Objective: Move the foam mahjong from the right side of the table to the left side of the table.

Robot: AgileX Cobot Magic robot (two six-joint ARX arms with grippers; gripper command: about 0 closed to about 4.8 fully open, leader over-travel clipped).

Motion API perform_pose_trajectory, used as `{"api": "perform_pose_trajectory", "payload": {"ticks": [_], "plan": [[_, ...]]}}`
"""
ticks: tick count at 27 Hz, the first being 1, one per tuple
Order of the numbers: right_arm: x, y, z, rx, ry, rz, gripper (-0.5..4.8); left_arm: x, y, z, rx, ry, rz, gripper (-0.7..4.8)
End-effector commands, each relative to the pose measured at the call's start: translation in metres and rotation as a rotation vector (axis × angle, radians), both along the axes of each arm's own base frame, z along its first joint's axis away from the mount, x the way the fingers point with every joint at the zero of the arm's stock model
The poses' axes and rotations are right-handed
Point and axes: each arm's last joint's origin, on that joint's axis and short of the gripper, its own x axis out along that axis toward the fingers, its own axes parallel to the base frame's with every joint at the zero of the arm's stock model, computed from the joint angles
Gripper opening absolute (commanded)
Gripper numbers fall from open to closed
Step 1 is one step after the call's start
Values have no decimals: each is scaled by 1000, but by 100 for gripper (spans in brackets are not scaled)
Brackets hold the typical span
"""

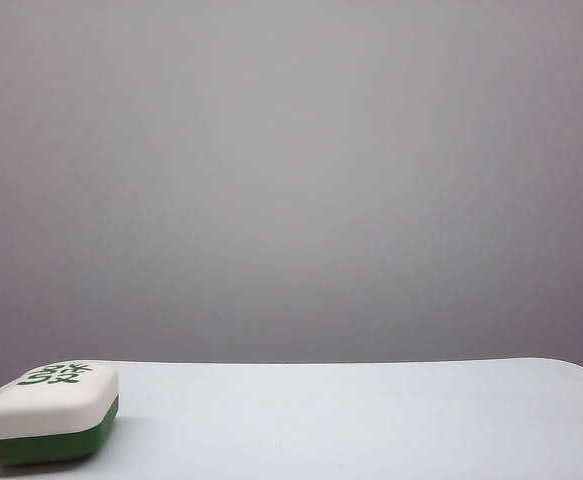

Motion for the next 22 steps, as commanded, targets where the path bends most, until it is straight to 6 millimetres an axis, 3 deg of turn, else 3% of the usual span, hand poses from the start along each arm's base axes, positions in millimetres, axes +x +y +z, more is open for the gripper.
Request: {"api": "perform_pose_trajectory", "payload": {"ticks": [1,22], "plan": [[1,0,-1,0,-11,-10,-5,-2,-1,4,8,-37,-52,-5],[0,-2,-1,-36,-9,-63,-5,-3,1,-16,34,168,32,-4]]}}
